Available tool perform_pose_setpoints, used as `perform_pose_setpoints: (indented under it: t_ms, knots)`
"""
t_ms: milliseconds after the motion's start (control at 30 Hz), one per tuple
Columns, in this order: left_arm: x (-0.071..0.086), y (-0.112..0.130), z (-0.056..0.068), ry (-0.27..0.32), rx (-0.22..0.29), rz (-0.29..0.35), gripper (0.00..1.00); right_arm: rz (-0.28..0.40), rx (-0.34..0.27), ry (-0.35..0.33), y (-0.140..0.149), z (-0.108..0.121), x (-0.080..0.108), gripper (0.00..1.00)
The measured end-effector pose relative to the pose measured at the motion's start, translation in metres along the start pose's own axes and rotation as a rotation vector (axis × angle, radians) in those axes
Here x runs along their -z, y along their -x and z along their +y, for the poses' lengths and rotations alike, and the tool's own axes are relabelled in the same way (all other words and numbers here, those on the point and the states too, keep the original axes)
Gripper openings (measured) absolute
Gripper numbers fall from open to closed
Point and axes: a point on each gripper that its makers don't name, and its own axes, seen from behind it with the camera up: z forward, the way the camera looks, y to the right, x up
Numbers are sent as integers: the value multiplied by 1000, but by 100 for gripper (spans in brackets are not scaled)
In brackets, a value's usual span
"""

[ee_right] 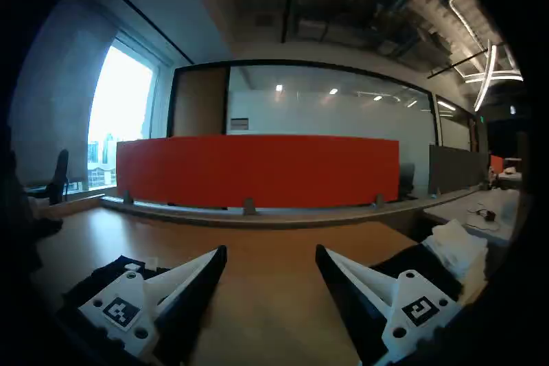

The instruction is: Fold towel

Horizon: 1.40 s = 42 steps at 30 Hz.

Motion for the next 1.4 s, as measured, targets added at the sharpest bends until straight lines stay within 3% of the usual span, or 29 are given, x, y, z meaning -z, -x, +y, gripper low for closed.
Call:
perform_pose_setpoints:
  t_ms: [400, 800, 1000, 1200, 1400]
  knots:
    - [7, -100, -2, 0, -28, 12, 95, -6, 19, -7, -92, -9, 6, 100]
    - [17, -161, -13, 14, -38, -8, 95, -8, 26, -32, -158, -30, 15, 100]
    - [20, -170, -18, 24, -22, -27, 95, 2, 35, -34, -175, -34, 23, 100]
    - [23, -163, -8, 74, -11, -67, 95, -11, 62, -63, -177, -40, 29, 100]
    - [28, -149, 6, 146, -47, -119, 95, -95, 75, -134, -159, -52, 33, 100]
